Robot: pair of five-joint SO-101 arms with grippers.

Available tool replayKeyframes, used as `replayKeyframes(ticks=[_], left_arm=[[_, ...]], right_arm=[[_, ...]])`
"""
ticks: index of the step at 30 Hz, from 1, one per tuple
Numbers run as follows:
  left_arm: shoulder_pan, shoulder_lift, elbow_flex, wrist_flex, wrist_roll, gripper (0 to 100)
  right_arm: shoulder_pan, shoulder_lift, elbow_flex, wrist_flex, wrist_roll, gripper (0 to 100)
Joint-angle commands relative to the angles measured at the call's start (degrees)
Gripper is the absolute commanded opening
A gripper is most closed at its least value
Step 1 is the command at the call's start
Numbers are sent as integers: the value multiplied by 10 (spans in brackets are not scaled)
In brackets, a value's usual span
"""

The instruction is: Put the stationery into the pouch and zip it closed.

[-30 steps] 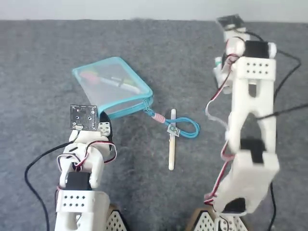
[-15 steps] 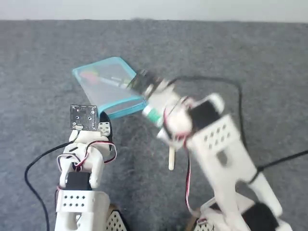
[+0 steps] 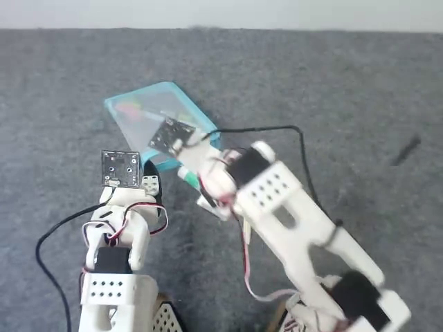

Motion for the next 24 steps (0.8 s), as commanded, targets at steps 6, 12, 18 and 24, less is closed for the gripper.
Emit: replayKeyframes(ticks=[6,12,18,24], left_arm=[[9,-8,-9,-8,4,13],[10,-8,-9,-7,4,13],[68,-8,-12,25,-35,13],[101,-8,-12,40,-47,13]], right_arm=[[44,127,-186,13,-33,6],[60,209,-316,78,-30,6],[61,306,-488,166,-30,6],[82,401,-627,205,-33,9]])
